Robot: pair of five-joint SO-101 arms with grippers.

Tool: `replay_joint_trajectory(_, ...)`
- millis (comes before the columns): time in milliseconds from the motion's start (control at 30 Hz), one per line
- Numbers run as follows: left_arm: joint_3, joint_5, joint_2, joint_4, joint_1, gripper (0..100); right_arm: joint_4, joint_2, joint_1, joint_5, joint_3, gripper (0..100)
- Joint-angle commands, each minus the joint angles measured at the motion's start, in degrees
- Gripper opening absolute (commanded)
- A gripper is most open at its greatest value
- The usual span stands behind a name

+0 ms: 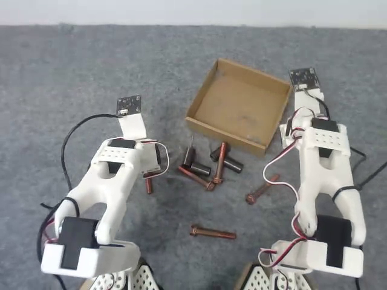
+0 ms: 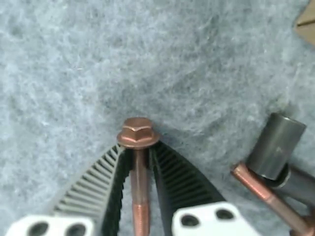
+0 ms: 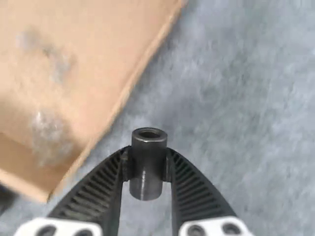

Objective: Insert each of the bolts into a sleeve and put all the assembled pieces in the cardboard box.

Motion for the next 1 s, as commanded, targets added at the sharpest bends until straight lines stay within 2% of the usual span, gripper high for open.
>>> replay_joint_trajectory(0, -0.1, -1.1, -4.0, -1.7, -0.2, 1, -10.2, 0.6, -0.9, 1.0, -0.4, 0.7)
replay_joint_trajectory(433, -0.2, -1.1, -4.0, -1.7, -0.2, 1, -52.4, 11.6, -1.6, 0.9, 2.0, 0.7)
replay_joint_trajectory(667, -0.2, -1.1, -3.9, -2.5, 0.0, 1, -68.2, 17.7, -6.2, 0.6, 2.0, 0.7)
replay_joint_trajectory(800, -0.2, -1.1, -3.9, -2.6, -0.2, 1, -76.5, 19.3, -8.6, -8.8, 2.0, 0.7)
replay_joint_trajectory(967, -0.2, -1.1, -3.9, -2.8, -0.2, 1, -80.0, 19.8, -12.1, -18.9, 2.1, 0.7)
